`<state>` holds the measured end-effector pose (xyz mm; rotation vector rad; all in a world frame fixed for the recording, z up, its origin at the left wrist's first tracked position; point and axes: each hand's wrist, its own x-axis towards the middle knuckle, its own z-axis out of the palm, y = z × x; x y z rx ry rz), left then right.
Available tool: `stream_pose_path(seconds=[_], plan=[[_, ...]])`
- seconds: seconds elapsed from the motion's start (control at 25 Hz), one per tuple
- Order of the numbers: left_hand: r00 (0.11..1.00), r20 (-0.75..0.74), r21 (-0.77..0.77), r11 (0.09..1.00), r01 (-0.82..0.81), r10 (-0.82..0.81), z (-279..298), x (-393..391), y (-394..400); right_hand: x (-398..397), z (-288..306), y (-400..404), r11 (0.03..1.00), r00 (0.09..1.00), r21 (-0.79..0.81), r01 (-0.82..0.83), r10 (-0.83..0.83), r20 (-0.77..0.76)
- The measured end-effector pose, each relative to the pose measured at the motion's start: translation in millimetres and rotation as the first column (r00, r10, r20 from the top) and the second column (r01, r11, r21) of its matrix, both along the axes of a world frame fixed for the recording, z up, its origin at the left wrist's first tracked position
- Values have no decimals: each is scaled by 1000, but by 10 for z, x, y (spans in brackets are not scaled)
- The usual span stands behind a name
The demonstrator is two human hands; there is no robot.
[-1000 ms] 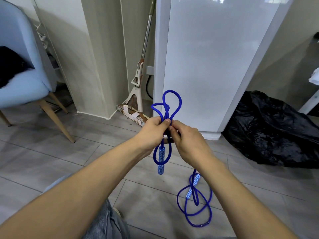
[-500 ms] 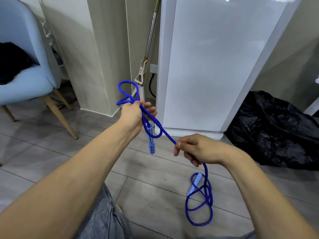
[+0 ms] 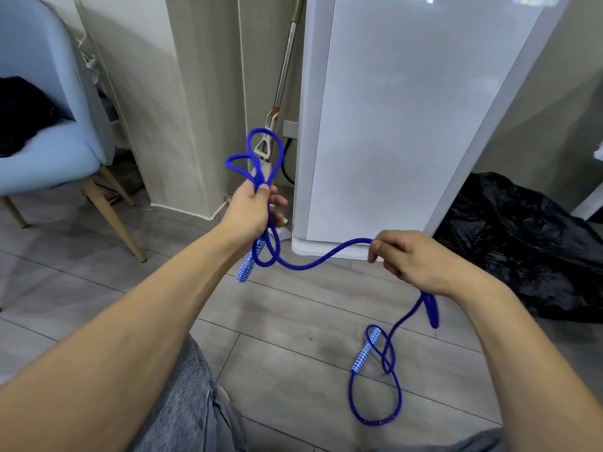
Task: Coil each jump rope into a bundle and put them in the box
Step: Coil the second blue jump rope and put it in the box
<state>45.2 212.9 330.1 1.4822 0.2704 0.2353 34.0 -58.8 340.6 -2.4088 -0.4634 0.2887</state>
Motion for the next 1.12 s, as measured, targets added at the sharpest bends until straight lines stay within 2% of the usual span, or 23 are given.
stream_pose_path(seconds=[0.12,0.24,0.32,0.52,0.72,0.8,0.92,1.12], plan=[[977,-4,150,966,210,-211,22,-124,-197,-87,1,233,997,995,22,-71,69,73],[939,-31,232,911,341,-344,9,-224,-345,-130,-23,424,1000,980,-4,-11,12,201],[910,-46,260,875,409,-412,-13,-278,-427,-140,-49,481,999,960,36,40,-49,277],[878,-72,314,824,471,-474,-22,-319,-531,-152,-97,490,990,924,73,122,-140,355],[835,-133,414,735,537,-535,-49,-286,-452,-148,-137,512,990,930,66,127,-142,340],[855,-123,430,749,504,-504,-39,-271,-420,-137,-111,500,986,937,90,144,-165,308],[951,-41,434,852,294,-307,14,-241,-360,-91,-48,417,978,957,115,172,-194,216],[999,-9,350,936,34,-33,38,-158,-274,-50,-73,299,993,995,85,84,-79,-58]])
